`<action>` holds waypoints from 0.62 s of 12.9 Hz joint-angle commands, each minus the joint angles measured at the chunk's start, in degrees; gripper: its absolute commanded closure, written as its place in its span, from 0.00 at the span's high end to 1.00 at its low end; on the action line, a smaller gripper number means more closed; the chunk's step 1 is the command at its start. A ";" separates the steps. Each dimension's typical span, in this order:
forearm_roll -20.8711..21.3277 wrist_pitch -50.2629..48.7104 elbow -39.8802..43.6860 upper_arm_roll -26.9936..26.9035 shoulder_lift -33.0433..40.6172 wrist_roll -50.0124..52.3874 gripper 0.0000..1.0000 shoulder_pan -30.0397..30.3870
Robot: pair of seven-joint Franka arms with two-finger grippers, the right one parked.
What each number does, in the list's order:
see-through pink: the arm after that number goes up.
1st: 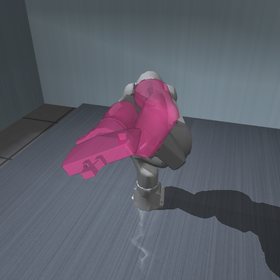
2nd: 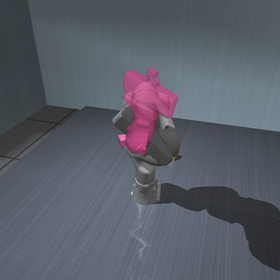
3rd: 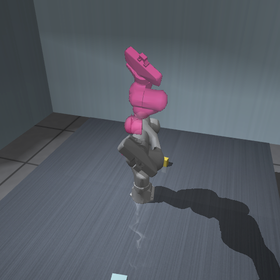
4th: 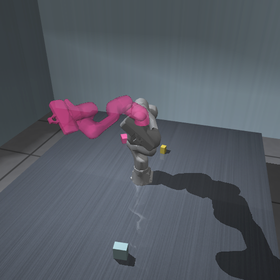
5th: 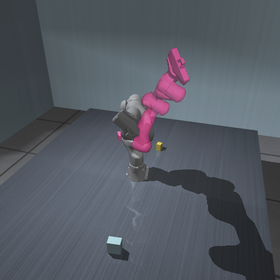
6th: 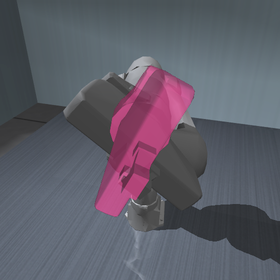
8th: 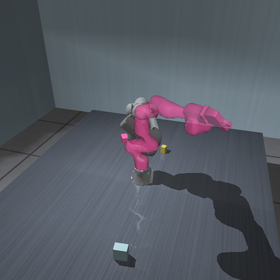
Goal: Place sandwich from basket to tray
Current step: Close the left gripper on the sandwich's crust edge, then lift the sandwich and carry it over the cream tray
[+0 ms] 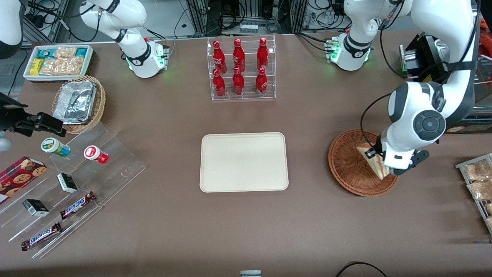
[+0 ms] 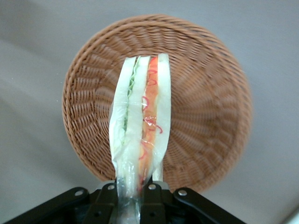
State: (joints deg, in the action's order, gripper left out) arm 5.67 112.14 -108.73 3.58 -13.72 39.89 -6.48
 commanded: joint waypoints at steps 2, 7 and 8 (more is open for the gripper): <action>0.74 -4.03 4.05 0.02 0.62 -4.19 0.00 -8.35; 0.04 -3.50 9.31 1.16 -3.93 -9.31 0.00 -19.17; -0.31 -3.33 11.07 2.03 -5.95 -9.39 0.00 -20.41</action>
State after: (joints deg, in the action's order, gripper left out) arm 5.58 109.53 -102.68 5.25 -15.23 31.98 -24.43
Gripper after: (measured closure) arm 0.850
